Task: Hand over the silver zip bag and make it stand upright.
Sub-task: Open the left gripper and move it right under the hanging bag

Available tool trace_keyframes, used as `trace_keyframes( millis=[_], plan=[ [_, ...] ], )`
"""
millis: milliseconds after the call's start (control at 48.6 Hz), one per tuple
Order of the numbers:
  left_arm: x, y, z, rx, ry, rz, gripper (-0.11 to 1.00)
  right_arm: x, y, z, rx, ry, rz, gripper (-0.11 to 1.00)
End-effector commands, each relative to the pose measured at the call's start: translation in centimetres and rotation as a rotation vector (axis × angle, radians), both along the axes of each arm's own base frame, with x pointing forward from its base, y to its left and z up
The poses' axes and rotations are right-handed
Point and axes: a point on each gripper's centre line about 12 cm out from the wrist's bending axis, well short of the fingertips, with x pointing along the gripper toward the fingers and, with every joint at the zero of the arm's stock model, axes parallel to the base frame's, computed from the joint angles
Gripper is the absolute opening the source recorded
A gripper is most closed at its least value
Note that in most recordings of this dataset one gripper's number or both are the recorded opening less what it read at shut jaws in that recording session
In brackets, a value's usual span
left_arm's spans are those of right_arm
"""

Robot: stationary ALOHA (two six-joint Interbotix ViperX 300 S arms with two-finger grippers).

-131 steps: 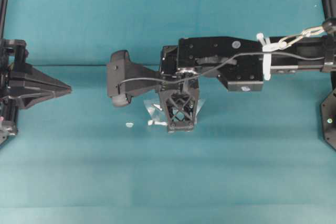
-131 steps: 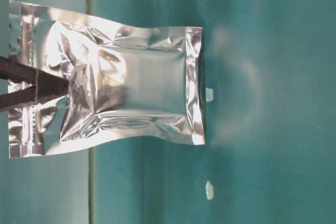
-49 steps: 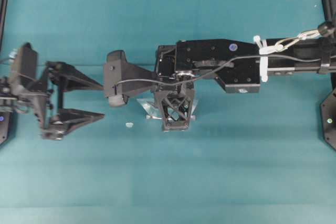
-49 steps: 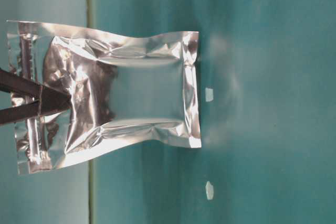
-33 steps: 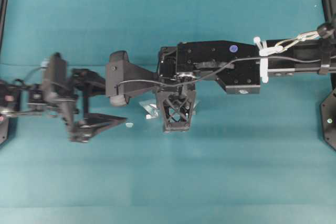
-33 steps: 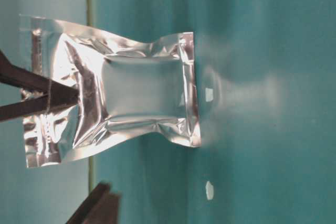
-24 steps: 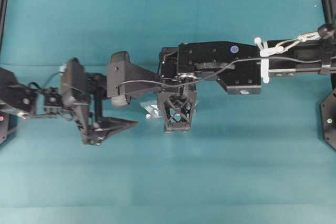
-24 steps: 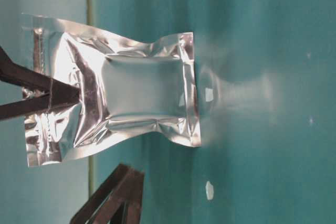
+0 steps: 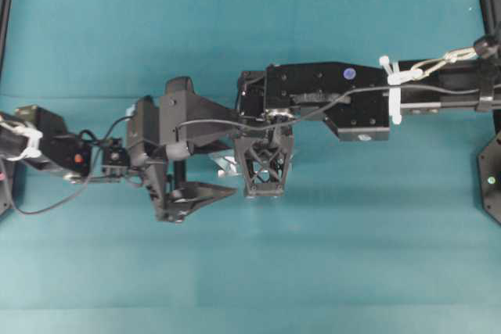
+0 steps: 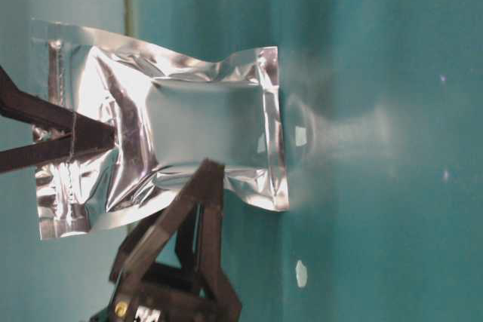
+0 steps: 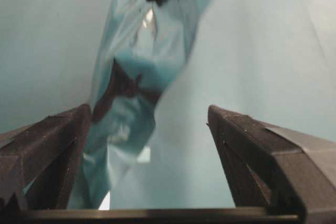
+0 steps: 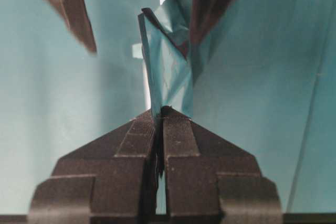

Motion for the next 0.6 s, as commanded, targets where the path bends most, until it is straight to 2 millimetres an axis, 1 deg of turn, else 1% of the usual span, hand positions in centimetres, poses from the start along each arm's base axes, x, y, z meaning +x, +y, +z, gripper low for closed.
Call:
trace_keyframes(
  millis=[0, 185, 288, 576],
  plan=[
    [0.9, 0.3, 0.0, 0.002, -0.018, 0.007, 0.96, -0.1, 0.2, 1.0, 0.005, -0.024, -0.020, 0.01],
    [2.2, 0.8, -0.7, 0.006, -0.018, 0.016, 0.96, 0.0, 0.2, 0.9, 0.007, -0.033, -0.029, 0.01],
    [2.6, 0.9, -1.1, 0.005, -0.012, 0.021, 0.96, 0.0, 0.2, 0.9, 0.007, -0.033, -0.029, 0.01],
    [2.8, 1.1, -2.5, 0.005, 0.020, 0.025, 0.95, -0.1, 0.2, 0.8, 0.009, -0.030, -0.034, 0.01]
  ],
)
